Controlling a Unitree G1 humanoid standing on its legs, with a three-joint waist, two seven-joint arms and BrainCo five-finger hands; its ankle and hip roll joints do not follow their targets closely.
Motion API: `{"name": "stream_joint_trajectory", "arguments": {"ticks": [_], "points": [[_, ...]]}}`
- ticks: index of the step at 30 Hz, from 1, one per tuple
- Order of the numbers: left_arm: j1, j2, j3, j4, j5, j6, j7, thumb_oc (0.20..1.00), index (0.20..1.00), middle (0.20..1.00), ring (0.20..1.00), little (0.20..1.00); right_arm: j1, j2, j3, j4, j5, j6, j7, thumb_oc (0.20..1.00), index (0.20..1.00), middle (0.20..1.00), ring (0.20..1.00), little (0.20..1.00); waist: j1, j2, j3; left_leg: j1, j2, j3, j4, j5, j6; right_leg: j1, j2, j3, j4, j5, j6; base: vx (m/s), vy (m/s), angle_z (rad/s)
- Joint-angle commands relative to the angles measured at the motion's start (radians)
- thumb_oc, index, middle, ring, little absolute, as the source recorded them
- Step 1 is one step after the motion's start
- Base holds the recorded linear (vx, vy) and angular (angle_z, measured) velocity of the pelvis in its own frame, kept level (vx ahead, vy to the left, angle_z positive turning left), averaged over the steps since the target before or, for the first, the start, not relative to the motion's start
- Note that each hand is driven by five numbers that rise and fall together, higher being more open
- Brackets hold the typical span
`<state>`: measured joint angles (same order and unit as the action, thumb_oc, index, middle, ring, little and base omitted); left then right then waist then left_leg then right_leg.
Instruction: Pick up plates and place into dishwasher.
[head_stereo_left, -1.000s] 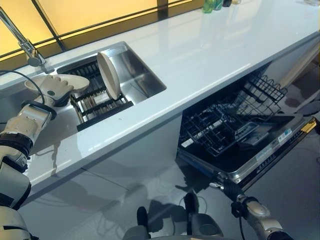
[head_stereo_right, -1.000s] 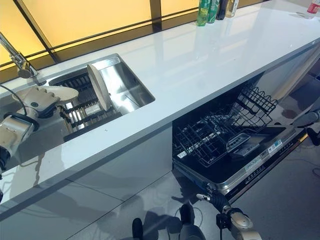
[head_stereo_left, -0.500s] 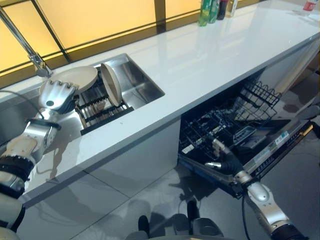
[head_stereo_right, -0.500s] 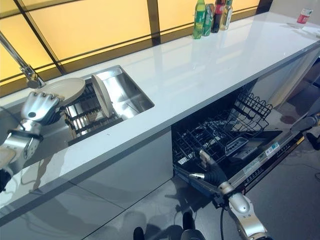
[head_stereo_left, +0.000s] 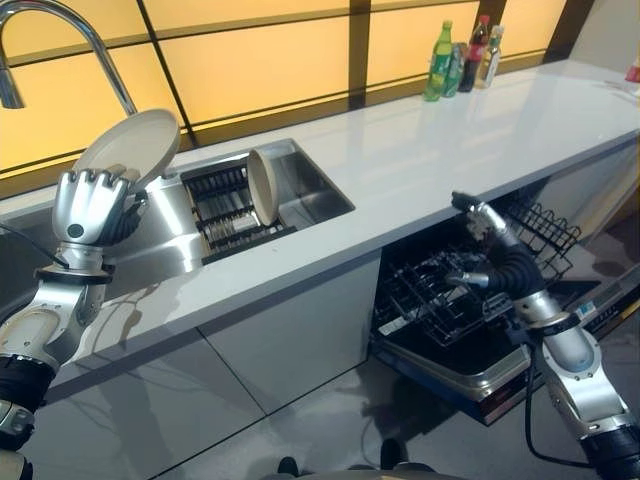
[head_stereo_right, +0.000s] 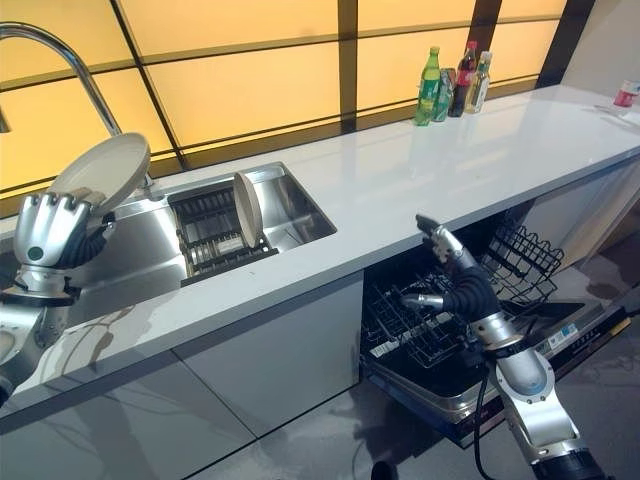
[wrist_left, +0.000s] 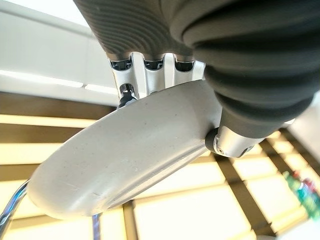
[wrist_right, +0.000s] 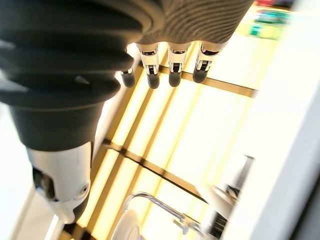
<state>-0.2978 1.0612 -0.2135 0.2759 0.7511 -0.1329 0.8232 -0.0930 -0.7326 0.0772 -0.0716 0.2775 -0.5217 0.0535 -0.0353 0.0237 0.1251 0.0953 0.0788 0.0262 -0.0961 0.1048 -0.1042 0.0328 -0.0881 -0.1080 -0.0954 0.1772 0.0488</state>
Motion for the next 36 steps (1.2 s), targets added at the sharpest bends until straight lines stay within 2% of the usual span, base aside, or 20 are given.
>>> {"name": "stream_joint_trajectory", "arguments": {"ticks": [1, 5, 8, 14, 20, 23, 32, 36], "points": [[-0.153, 0.009, 0.011, -0.089, -0.067, -0.083, -0.077, 0.2, 0.2, 0.2, 0.2, 0.2, -0.199, -0.11, 0.014, -0.061, -0.108, -0.063, -0.123, 1.0, 1.0, 1.0, 1.0, 1.0, 0.019, -0.01, 0.01, 0.034, -0.13, 0.02, 0.021, -0.123, 0.092, 0.084, 0.002, -0.045, 0.013, -0.13, 0.064, 0.0, -0.081, 0.07], [-0.247, -0.013, -0.064, -0.134, -0.191, -0.173, -0.202, 0.2, 0.2, 0.2, 0.2, 0.2, -0.384, -0.165, 0.103, -0.017, -0.181, -0.005, -0.195, 1.0, 1.0, 1.0, 1.0, 1.0, 0.036, -0.022, 0.0, 0.044, -0.129, 0.014, 0.023, -0.131, 0.095, 0.096, 0.002, -0.048, 0.014, -0.134, 0.062, 0.0, -0.085, 0.02], [-0.298, -0.031, -0.105, -0.177, -0.273, -0.223, -0.307, 0.2, 0.2, 0.2, 0.2, 0.2, -0.472, -0.183, 0.16, 0.037, -0.251, 0.008, -0.237, 1.0, 1.0, 1.0, 1.0, 1.0, 0.046, -0.028, -0.006, 0.049, -0.128, 0.008, 0.024, -0.136, 0.097, 0.101, 0.002, -0.048, 0.015, -0.135, 0.062, 0.0, -0.068, -0.04], [-0.378, -0.066, -0.177, -0.247, -0.417, -0.286, -0.472, 0.2, 0.2, 0.2, 0.2, 0.2, -0.606, -0.205, 0.274, 0.131, -0.27, 0.048, -0.2, 1.0, 1.0, 1.0, 1.0, 1.0, 0.063, -0.038, -0.023, 0.057, -0.127, -0.001, 0.022, -0.142, 0.099, 0.111, 0.004, -0.053, 0.012, -0.137, 0.062, 0.02, -0.052, 0.04], [-0.482, -0.077, -0.27, -0.255, -0.458, -0.301, -0.545, 0.2, 0.2, 0.2, 0.2, 0.2, -0.726, -0.215, 0.395, 0.22, -0.313, 0.09, -0.151, 1.0, 1.0, 1.0, 1.0, 1.0, 0.071, -0.044, -0.035, 0.059, -0.126, -0.006, 0.018, -0.142, 0.099, 0.115, 0.005, -0.057, 0.008, -0.137, 0.062, 0.01, -0.031, 0.03], [-0.531, -0.085, -0.317, -0.261, -0.479, -0.296, -0.563, 0.2, 0.2, 0.2, 0.2, 0.2, -0.788, -0.22, 0.466, 0.262, -0.352, 0.116, -0.158, 1.0, 1.0, 1.0, 1.0, 1.0, 0.074, -0.047, -0.041, 0.06, -0.124, -0.008, 0.017, -0.141, 0.098, 0.115, 0.007, -0.058, 0.008, -0.136, 0.061, 0.0, 0.0, 0.0], [-0.593, -0.124, -0.386, -0.267, -0.509, -0.312, -0.601, 0.2, 0.2, 0.2, 0.2, 0.2, -0.913, -0.188, 0.586, 0.342, -0.395, 0.177, -0.121, 1.0, 1.0, 1.0, 1.0, 1.0, 0.083, -0.051, -0.052, 0.061, -0.124, -0.015, 0.014, -0.14, 0.096, 0.116, 0.011, -0.056, 0.008, -0.139, 0.059, 0.0, 0.0, 0.0], [-0.61, -0.134, -0.404, -0.275, -0.519, -0.316, -0.606, 0.2, 0.2, 0.2, 0.2, 0.2, -0.956, -0.176, 0.639, 0.373, -0.424, 0.225, -0.092, 1.0, 1.0, 1.0, 1.0, 1.0, 0.087, -0.051, -0.058, 0.062, -0.123, -0.017, 0.011, -0.139, 0.095, 0.117, 0.013, -0.056, 0.008, -0.14, 0.058, 0.0, 0.0, 0.0]]}}
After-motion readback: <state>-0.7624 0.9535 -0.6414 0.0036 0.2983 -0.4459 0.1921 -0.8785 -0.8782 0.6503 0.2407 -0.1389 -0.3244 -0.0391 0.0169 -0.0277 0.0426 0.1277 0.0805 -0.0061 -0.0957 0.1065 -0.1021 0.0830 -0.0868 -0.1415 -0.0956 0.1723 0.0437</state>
